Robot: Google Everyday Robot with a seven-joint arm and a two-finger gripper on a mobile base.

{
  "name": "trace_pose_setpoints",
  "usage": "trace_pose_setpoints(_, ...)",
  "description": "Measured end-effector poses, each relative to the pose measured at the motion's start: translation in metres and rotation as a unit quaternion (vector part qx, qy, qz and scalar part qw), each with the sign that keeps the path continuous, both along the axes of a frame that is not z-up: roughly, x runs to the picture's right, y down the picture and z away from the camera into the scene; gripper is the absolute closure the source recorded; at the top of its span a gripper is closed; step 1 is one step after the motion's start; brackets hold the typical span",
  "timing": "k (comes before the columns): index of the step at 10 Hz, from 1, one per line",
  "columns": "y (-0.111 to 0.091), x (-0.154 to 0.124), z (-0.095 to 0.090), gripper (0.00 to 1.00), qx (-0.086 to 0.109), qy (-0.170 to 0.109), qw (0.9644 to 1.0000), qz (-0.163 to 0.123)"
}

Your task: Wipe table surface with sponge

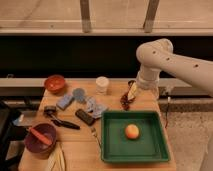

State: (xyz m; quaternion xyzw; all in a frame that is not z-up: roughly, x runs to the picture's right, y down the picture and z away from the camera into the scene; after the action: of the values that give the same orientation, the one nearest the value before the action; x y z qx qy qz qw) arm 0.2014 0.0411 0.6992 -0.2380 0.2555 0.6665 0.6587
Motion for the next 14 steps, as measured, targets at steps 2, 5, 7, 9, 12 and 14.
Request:
trace_pose_setpoints(2, 0.000, 0.000, 0.000, 0.20, 0.000, 0.000, 1.0000, 0.000)
trace_pose_setpoints(5, 0.000, 0.000, 0.000, 0.20, 0.000, 0.000, 1.0000, 0.000)
trace_pose_setpoints(7, 0.000, 0.000, 0.000, 0.20, 0.000, 0.000, 1.0000, 0.000)
trace_pose_setpoints(9, 0.000, 0.000, 0.000, 0.20, 0.000, 0.000, 1.0000, 0.000)
trace_pose_setpoints(12, -0.001, 0.000, 0.000, 0.20, 0.001, -0.001, 1.0000, -0.001)
trace_pose_setpoints(14, -0.013, -0.005, 0.004, 0.20, 0.011, -0.013, 0.9995, -0.026)
